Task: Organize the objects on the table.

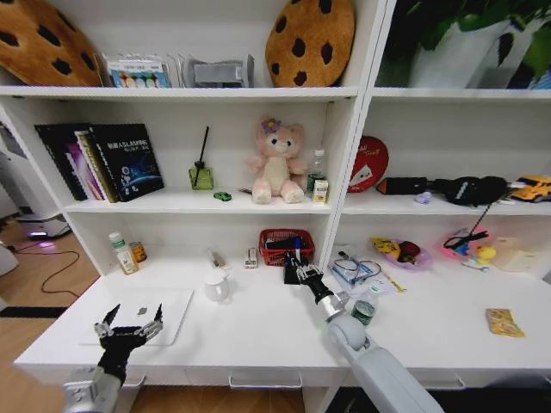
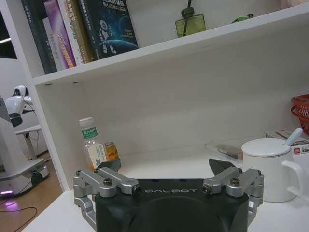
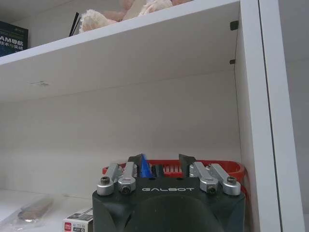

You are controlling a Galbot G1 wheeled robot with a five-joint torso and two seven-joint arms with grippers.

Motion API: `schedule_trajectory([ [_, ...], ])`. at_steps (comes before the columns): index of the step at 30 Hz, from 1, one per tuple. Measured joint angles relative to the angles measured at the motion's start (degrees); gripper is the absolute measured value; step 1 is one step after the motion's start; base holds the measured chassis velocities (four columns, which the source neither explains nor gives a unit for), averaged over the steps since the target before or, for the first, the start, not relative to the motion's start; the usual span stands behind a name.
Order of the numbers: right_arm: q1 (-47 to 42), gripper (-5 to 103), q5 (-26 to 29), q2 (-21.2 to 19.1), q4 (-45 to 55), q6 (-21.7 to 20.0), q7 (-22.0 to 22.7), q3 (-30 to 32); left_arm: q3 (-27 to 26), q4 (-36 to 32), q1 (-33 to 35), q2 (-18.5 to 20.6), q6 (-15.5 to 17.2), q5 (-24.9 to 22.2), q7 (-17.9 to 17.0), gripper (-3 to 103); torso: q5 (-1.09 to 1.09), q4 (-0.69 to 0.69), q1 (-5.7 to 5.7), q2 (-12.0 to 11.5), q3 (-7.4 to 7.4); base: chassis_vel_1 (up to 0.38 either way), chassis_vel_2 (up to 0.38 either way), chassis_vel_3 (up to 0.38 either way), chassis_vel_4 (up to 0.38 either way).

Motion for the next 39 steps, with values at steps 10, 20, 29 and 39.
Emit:
schedule_trajectory([
  [10,-1.69,82,0.94,-1.82,4.71,-0.39,1.14,0.23,0.0,0.0,0.0,0.0,0.0,0.0,0.0,100,0.0,0.0,0.0,0.0,0.0,0.0,0.0,0.0,0.0],
  [20,-14.45,100,2.97,-8.64,20.48,-4.33,6.01,6.98,0.0,0.0,0.0,0.01,0.0,0.0,0.0,100,0.01,-0.01,0.0,0.0,0.0,0.0,0.0,0.0,0.0],
  [29,-41.25,100,-0.3,-7.96,38.72,-7.96,8.23,25.05,0.0,0.0,0.0,0.0,0.0,0.0,-0.01,100,0.0,-0.01,-0.01,0.01,-0.01,0.0,0.0,0.0,0.0],
  [39,-54.81,100,-6.61,1.85,42.85,-6.76,9.65,32.78,0.0,0.0,0.0,0.0,0.0,0.0,0.0,100,0.0,-0.02,-0.01,0.01,-0.01,0.0,0.0,0.0,0.0],
])
